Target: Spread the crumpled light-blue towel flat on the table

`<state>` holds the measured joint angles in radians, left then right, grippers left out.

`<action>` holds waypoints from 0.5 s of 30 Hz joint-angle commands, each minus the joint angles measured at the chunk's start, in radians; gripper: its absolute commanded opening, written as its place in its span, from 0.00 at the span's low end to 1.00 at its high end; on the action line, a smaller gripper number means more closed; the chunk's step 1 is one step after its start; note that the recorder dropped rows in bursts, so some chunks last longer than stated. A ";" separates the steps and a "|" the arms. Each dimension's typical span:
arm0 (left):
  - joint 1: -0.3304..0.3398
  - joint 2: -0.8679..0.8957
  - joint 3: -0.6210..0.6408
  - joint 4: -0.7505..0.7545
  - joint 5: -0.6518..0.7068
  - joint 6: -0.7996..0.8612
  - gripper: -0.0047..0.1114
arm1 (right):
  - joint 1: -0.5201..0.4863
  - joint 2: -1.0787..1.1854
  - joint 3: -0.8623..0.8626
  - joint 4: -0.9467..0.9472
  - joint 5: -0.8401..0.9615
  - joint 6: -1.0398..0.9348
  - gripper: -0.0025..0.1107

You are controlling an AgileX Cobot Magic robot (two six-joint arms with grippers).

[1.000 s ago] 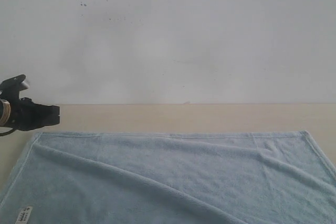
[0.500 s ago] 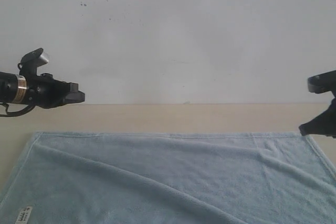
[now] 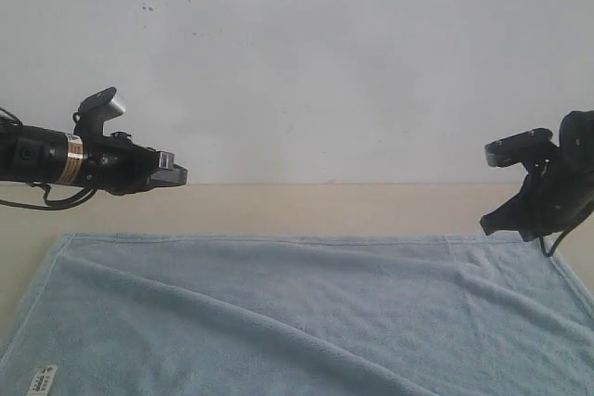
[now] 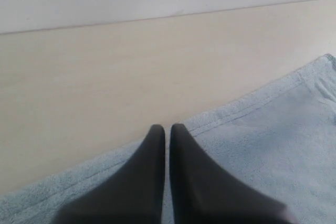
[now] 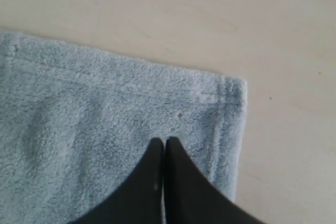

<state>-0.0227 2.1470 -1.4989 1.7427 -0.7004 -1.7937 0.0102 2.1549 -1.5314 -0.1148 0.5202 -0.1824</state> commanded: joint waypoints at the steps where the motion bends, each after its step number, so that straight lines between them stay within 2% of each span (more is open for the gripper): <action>1: -0.005 -0.012 -0.006 0.002 -0.021 -0.008 0.08 | -0.001 0.022 -0.005 0.005 -0.006 -0.011 0.02; 15: -0.036 -0.012 -0.006 0.002 -0.041 -0.008 0.08 | -0.001 0.088 -0.020 -0.032 -0.090 -0.008 0.02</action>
<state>-0.0480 2.1470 -1.4989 1.7427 -0.7311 -1.7937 0.0102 2.2277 -1.5366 -0.1274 0.4366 -0.1824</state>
